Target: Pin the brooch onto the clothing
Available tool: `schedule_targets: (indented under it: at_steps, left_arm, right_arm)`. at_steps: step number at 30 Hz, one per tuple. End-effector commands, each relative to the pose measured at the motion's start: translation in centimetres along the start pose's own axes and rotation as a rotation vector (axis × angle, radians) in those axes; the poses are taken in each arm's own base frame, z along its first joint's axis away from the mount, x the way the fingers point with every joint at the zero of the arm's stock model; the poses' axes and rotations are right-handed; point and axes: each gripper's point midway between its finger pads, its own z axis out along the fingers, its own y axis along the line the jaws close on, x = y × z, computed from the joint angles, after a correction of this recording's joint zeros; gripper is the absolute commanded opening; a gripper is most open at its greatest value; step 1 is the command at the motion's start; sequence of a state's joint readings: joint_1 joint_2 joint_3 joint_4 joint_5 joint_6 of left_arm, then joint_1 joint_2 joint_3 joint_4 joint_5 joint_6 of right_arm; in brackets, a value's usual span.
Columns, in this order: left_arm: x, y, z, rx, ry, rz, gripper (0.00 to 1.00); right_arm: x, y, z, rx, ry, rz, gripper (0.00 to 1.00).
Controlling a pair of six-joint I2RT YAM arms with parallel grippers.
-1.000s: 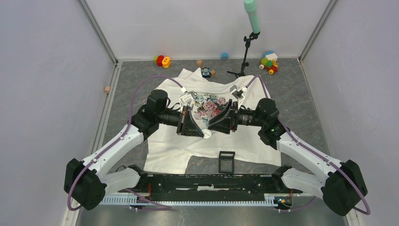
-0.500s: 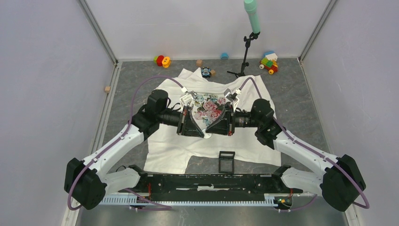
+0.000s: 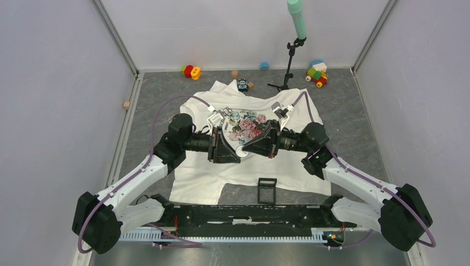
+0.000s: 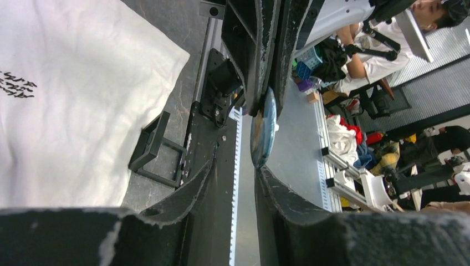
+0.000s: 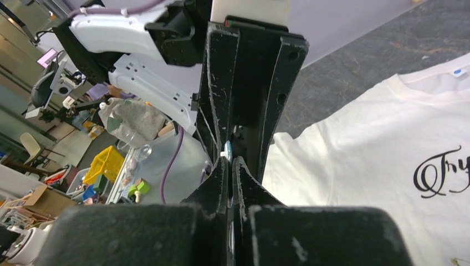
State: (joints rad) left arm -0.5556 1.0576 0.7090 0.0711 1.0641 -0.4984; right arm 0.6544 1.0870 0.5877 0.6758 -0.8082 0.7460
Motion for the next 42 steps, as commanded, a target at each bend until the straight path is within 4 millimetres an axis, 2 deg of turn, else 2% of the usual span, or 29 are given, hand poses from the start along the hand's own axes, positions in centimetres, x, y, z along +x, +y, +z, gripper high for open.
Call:
schedule_targets:
  at_steps: [1,12,19,33,42]
  left_arm:
    - [-2.5,-1.5,-0.1,0.031,-0.13,0.033,0.36]
    - [-3.7,-2.4,-0.3,0.059,-0.209,0.052,0.4]
    - [-4.1,-2.6,-0.6,0.053,-0.254,0.065,0.42]
    - [-5.5,-1.3,-1.7,-0.054,-0.435,0.024,0.3]
    - [-5.3,-0.4,-1.3,-0.091,-0.453,-0.01,0.25]
  right_arm:
    - [-2.2,1.3,0.3,-0.053,-0.095,-0.044,0.0]
    - [-1.7,0.4,0.2,-0.009,-0.086,-0.042,0.0]
    - [-2.3,0.1,0.0,0.023,-0.123,-0.05,0.0]
    - [-2.6,-0.5,-0.4,0.05,-0.202,-0.016,0.0]
    - [-2.7,-0.6,-0.3,0.049,-0.208,-0.01,0.0]
